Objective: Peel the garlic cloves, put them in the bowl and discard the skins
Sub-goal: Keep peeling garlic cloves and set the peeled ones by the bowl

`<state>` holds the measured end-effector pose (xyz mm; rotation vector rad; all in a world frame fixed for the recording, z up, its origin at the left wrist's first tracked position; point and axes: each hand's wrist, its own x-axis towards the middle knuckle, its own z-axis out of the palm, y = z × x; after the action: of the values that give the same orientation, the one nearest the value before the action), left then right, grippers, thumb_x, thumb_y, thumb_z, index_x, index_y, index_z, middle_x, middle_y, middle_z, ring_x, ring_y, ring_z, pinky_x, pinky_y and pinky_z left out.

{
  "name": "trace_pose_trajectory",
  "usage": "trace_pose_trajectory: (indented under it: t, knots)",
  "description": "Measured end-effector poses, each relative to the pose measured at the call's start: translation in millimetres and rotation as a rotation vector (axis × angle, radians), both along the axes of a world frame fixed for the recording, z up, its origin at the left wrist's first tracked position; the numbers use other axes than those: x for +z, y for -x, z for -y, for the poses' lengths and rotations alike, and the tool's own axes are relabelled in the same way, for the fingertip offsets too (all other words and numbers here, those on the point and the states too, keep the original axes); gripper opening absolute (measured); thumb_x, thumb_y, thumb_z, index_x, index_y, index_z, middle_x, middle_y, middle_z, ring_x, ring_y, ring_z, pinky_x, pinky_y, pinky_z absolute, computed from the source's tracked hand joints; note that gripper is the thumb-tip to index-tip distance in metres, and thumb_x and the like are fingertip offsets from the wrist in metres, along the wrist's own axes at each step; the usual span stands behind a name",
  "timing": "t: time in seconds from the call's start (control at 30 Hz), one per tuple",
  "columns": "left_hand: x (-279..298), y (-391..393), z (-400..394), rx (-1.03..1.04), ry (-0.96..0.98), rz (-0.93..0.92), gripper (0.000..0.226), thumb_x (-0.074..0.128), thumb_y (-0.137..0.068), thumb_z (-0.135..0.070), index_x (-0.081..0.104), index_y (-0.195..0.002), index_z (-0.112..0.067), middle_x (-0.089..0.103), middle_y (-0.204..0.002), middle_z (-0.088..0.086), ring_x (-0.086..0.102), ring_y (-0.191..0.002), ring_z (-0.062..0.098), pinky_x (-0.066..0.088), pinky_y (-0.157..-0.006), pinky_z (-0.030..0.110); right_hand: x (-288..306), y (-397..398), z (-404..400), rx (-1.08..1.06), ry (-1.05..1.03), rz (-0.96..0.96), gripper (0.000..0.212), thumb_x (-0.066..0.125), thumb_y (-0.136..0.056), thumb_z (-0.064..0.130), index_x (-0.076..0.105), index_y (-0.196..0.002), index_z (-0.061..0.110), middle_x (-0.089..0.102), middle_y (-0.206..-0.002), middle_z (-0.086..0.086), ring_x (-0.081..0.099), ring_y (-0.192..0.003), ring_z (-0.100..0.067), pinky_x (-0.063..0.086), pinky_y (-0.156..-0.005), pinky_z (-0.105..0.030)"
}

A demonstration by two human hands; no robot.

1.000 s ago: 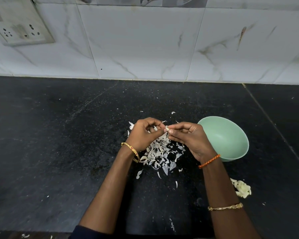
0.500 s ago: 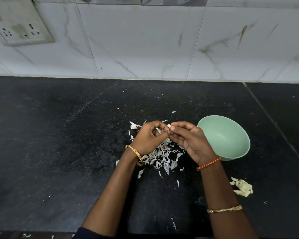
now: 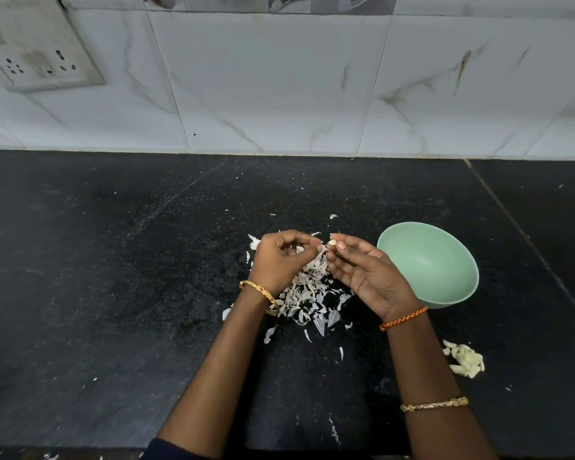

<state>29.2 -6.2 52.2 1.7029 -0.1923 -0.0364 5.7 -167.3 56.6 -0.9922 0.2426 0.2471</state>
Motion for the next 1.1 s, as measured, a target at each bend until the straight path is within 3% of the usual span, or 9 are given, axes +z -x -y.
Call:
trace_pose_trajectory:
  t: [0.13,0.23,0.37,0.47,0.6,0.73,0.9,1.0,1.1]
  knots:
    - [3.1,0.2,2.3,0.075,-0.005,0.002,0.028,0.060,-0.085,0.001,0.065,-0.064,-0.017,0.062,-0.074,-0.003,0.041,-0.045,0.000,0.033,-0.046,0.014,0.9,0.5,0.2,-0.008,-0.004,-0.003,0.021,0.055,-0.089,0.003,0.065,-0.107,0.003,0.072,-0.083,-0.005,0.067,-0.076,-0.010,0.058,-0.069,-0.023]
    - [1.8,0.7,4.2,0.085,-0.033,-0.026,0.032,0.060,-0.087,-0.007,0.064,-0.055,-0.013,0.061,-0.075,0.004,0.044,-0.051,0.004,0.037,-0.052,0.020,2.3,0.9,0.0,-0.006,-0.013,-0.005,0.020,0.053,-0.091,0.003,0.065,-0.107,0.002,0.071,-0.080,-0.005,0.067,-0.075,-0.010,0.058,-0.068,-0.023]
    - [-2.0,1.8,6.5,0.036,-0.045,0.042,0.009,0.076,-0.079,-0.013,0.072,-0.074,-0.020,0.061,-0.086,-0.006,0.045,-0.058,0.012,0.041,-0.054,0.021,2.3,0.1,-1.3,-0.011,-0.016,-0.006,0.016,0.053,-0.091,0.002,0.066,-0.100,0.001,0.072,-0.080,-0.009,0.068,-0.072,-0.012,0.058,-0.067,-0.022]
    - [-2.7,2.5,6.7,0.001,-0.016,0.076,0.015,0.077,-0.078,-0.011,0.073,-0.083,-0.025,0.057,-0.091,-0.005,0.046,-0.065,0.016,0.042,-0.057,0.018,-0.1,-0.6,-1.8,-0.022,0.018,-0.003,0.014,0.054,-0.091,0.003,0.067,-0.097,0.001,0.072,-0.079,-0.010,0.068,-0.072,-0.012,0.058,-0.067,-0.023]
    - [-3.4,-0.1,7.7,-0.003,-0.034,0.117,0.016,0.076,-0.078,-0.010,0.073,-0.087,-0.023,0.058,-0.093,-0.004,0.053,-0.081,0.005,0.046,-0.066,0.015,-2.7,-0.7,-2.6,-0.029,0.088,0.019,0.012,0.056,-0.091,0.004,0.068,-0.094,0.002,0.072,-0.080,-0.008,0.067,-0.072,-0.012,0.058,-0.068,-0.023]
    - [-3.7,-2.1,8.7,-0.014,-0.024,0.100,0.014,0.072,-0.080,-0.005,0.073,-0.087,-0.018,0.058,-0.092,-0.005,0.053,-0.081,-0.004,0.044,-0.066,0.011,-3.5,-1.6,-1.9,-0.032,0.141,0.048,0.012,0.057,-0.090,0.005,0.069,-0.094,0.003,0.071,-0.079,-0.008,0.067,-0.072,-0.011,0.057,-0.067,-0.022]
    - [-2.9,-3.4,8.3,0.015,-0.060,0.032,0.014,0.072,-0.080,-0.004,0.072,-0.078,-0.018,0.056,-0.092,-0.006,0.046,-0.069,0.018,0.036,-0.053,0.011,-6.0,-1.1,-2.5,-0.019,0.226,0.090,0.012,0.057,-0.090,0.001,0.068,-0.095,0.001,0.071,-0.078,-0.007,0.067,-0.072,-0.011,0.057,-0.069,-0.022]
    - [-1.0,-2.5,8.5,0.027,-0.092,0.045,0.019,0.073,-0.078,-0.003,0.070,-0.073,-0.021,0.052,-0.091,-0.005,0.043,-0.057,-0.002,0.034,-0.050,0.008,-6.1,-0.7,-4.6,-0.034,0.264,0.106,0.011,0.058,-0.089,-0.001,0.067,-0.095,-0.001,0.071,-0.079,-0.008,0.067,-0.072,-0.011,0.057,-0.067,-0.023]
    - [0.5,-3.1,9.9,0.040,-0.130,0.047,0.014,0.074,-0.076,-0.002,0.070,-0.073,-0.015,0.047,-0.092,-0.005,0.042,-0.052,-0.004,0.032,-0.050,0.007,-5.7,0.2,-6.2,-0.055,0.299,0.121,0.010,0.059,-0.088,-0.001,0.067,-0.092,0.001,0.071,-0.080,-0.009,0.068,-0.071,-0.011,0.058,-0.066,-0.023]
